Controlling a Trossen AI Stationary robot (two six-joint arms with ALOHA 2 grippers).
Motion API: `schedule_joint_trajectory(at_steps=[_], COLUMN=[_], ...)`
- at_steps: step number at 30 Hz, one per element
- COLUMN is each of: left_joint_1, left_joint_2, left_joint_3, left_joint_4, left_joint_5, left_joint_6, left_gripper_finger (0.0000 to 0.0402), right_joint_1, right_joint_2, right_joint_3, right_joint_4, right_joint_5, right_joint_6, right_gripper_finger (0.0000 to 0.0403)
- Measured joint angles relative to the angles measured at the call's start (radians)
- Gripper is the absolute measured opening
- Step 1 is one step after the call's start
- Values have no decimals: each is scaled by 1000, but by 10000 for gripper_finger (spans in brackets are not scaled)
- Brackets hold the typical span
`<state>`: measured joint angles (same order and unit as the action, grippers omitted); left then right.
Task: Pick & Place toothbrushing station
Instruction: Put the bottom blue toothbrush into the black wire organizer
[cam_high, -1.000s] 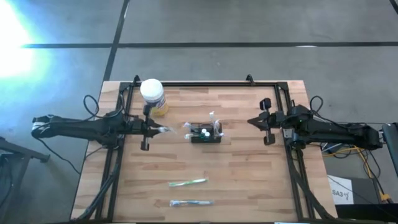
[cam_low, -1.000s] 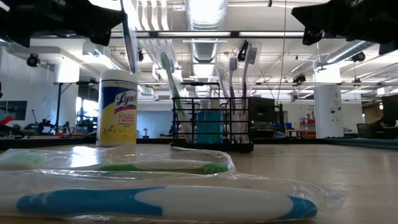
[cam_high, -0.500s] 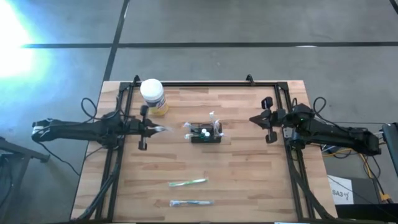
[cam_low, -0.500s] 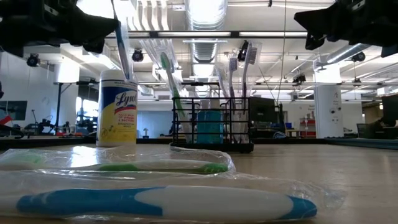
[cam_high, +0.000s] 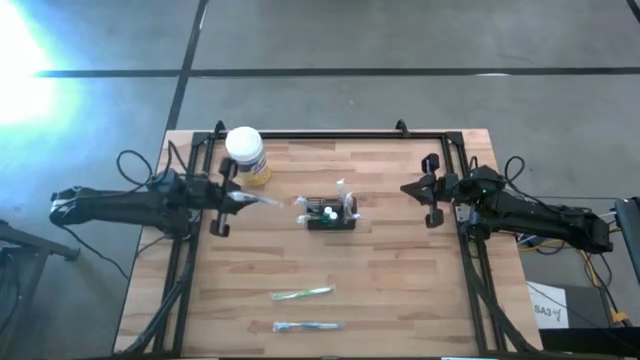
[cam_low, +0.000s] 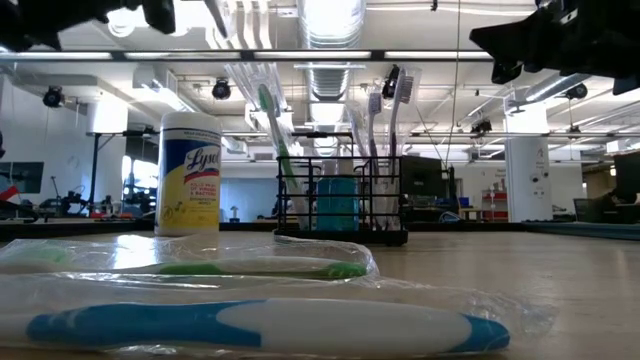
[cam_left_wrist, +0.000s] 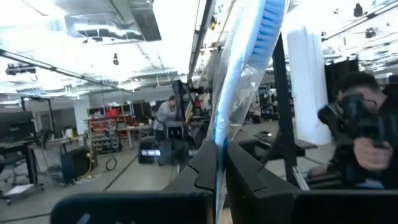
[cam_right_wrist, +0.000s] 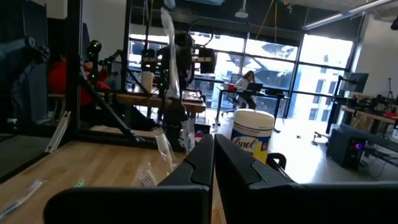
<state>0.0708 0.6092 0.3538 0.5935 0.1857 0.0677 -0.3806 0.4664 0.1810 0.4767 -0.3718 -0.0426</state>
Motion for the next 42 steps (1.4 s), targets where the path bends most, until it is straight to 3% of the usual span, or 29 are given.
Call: schedule_joint_trajectory(at_steps=[10, 14, 24, 31, 38, 42], left_joint_1=[33, 123, 305, 329, 330, 330], left_joint_2=[366, 430, 520, 572, 635, 663], left_joint_3=[237, 304, 264, 222, 108, 80], left_joint_4=[14, -4, 25, 38, 310, 361], left_joint_5=[-81, 18, 218, 304, 355, 360], left_joint_6=[98, 95, 19, 1, -72, -96], left_gripper_finger=[13, 13, 13, 13, 13, 13], right_joint_1=[0, 0, 0, 0, 0, 0], right_joint_2=[0, 1, 2, 2, 2, 2], right_joint_3=[0, 0, -2, -2, -2, -2], right_joint_4=[-1, -3, -14, -16, -16, -16], right_joint_5=[5, 4, 4, 4, 5, 5], right_joint_6=[3, 5, -9, -17, -21, -21], right_gripper_finger=[8, 8, 8, 8, 8, 8])
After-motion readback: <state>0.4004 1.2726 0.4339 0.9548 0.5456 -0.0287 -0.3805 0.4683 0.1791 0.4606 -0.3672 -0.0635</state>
